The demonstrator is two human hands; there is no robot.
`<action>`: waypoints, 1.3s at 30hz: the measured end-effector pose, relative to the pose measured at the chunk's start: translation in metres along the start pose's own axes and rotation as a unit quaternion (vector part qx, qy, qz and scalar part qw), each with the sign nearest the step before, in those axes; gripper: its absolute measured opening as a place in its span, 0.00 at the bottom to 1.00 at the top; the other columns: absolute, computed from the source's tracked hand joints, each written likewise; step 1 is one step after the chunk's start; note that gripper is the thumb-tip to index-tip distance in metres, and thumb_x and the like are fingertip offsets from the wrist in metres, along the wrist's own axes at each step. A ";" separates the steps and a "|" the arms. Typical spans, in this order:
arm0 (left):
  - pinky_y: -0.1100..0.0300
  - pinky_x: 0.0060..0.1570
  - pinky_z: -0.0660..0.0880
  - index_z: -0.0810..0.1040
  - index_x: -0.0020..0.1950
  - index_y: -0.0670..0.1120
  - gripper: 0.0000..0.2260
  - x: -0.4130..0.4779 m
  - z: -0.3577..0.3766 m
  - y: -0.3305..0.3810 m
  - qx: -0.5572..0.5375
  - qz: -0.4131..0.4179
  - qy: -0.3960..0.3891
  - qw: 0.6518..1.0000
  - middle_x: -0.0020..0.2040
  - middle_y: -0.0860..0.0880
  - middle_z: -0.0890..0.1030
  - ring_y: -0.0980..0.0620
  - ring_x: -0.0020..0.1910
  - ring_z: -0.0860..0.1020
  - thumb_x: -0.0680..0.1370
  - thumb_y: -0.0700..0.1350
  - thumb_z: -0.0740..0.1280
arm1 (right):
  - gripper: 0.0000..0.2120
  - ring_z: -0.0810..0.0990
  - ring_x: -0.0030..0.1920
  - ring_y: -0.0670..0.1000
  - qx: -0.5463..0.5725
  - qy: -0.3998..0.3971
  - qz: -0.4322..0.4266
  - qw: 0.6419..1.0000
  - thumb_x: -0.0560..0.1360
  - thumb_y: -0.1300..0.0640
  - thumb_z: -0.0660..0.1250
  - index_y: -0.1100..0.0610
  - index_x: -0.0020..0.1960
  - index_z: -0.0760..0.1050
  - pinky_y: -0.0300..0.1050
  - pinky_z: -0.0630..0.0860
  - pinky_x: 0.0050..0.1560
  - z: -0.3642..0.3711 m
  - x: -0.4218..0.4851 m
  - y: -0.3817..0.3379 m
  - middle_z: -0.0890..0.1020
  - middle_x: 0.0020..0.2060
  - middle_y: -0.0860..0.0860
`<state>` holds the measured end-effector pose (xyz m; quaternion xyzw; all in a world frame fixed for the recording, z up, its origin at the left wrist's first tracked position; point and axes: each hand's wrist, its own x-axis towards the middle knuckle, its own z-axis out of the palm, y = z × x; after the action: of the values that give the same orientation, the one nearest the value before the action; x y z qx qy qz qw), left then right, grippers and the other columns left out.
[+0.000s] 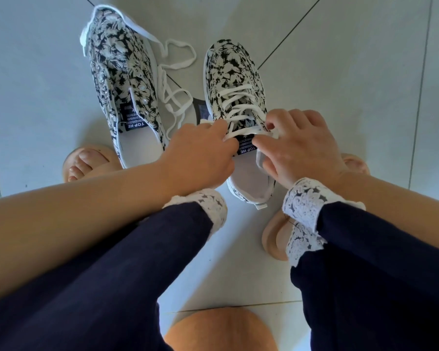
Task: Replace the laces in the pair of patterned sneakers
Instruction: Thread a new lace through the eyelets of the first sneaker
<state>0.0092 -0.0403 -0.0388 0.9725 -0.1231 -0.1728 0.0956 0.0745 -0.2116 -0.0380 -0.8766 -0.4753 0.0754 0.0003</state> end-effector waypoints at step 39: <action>0.64 0.39 0.80 0.82 0.40 0.42 0.01 -0.017 -0.119 -0.001 -0.579 -0.254 -0.022 0.774 0.38 0.46 0.83 0.49 0.40 0.82 0.70 0.38 0.72 | 0.06 0.77 0.38 0.49 0.681 -0.090 0.256 0.680 0.77 0.64 0.61 0.61 0.42 0.73 0.48 0.79 0.49 -0.115 0.010 0.002 0.77 0.35 0.53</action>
<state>0.0368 -0.0173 0.0756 0.7249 0.2497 -0.2508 0.5909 0.0963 -0.1961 0.0738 -0.7109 -0.0481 0.4541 0.5349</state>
